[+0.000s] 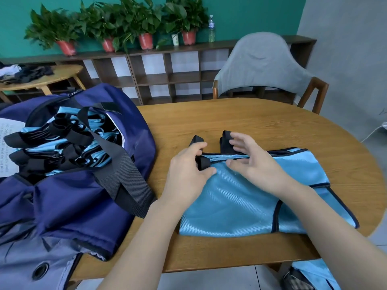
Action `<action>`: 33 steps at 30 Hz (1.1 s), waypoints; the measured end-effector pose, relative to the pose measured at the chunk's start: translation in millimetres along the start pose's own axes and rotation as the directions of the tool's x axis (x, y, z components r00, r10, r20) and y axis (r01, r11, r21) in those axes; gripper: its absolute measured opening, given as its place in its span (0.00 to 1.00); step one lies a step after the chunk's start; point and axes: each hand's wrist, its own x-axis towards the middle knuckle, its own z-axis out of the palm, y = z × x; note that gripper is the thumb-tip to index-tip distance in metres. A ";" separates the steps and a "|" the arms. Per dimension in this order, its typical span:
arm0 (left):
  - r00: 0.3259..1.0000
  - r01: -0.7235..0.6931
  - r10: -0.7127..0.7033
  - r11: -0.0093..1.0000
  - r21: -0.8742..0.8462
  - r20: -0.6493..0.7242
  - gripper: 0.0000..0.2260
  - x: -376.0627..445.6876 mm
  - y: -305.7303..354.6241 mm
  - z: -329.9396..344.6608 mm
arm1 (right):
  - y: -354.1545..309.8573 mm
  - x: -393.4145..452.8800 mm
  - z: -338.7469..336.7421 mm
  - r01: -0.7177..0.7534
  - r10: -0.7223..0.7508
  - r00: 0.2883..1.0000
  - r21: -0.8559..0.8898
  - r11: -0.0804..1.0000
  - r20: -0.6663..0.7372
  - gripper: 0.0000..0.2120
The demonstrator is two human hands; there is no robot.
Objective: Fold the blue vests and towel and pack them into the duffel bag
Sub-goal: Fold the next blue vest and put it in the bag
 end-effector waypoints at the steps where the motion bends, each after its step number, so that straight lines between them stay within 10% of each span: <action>1: 0.999 0.044 -0.046 0.995 -0.086 -0.023 0.29 2.4 0.7 -0.8 | 0.5 -0.2 0.5 0.007 -0.007 1.000 -0.007 1.000 -0.002 0.32; 6: 0.995 0.097 -0.101 0.873 -0.477 0.016 0.34 7.5 4.8 4.3 | -0.8 -3.7 1.4 0.051 -0.051 0.998 -0.023 0.998 -0.021 0.27; 13: 0.991 -0.048 0.035 0.994 0.098 0.131 0.25 9.8 -7.4 13.1 | 0.4 -5.3 -17.3 0.168 -0.198 0.978 -0.306 0.937 -0.069 0.04; 21: 0.975 -0.212 0.195 0.961 0.176 0.111 0.14 -11.0 23.7 15.2 | 27.3 -12.5 -22.6 0.149 -0.109 0.988 -0.503 0.851 0.108 0.12; 26: 0.907 -0.023 -0.161 0.904 0.427 0.389 0.40 -39.0 45.8 41.5 | 28.4 -12.0 -20.1 0.110 -0.058 0.993 -0.582 0.805 0.107 0.16; 33: 0.909 0.039 -0.240 0.863 0.504 0.340 0.54 -50.4 50.9 57.0 | 33.7 -7.8 -19.1 0.045 0.000 0.998 -0.652 0.757 0.068 0.19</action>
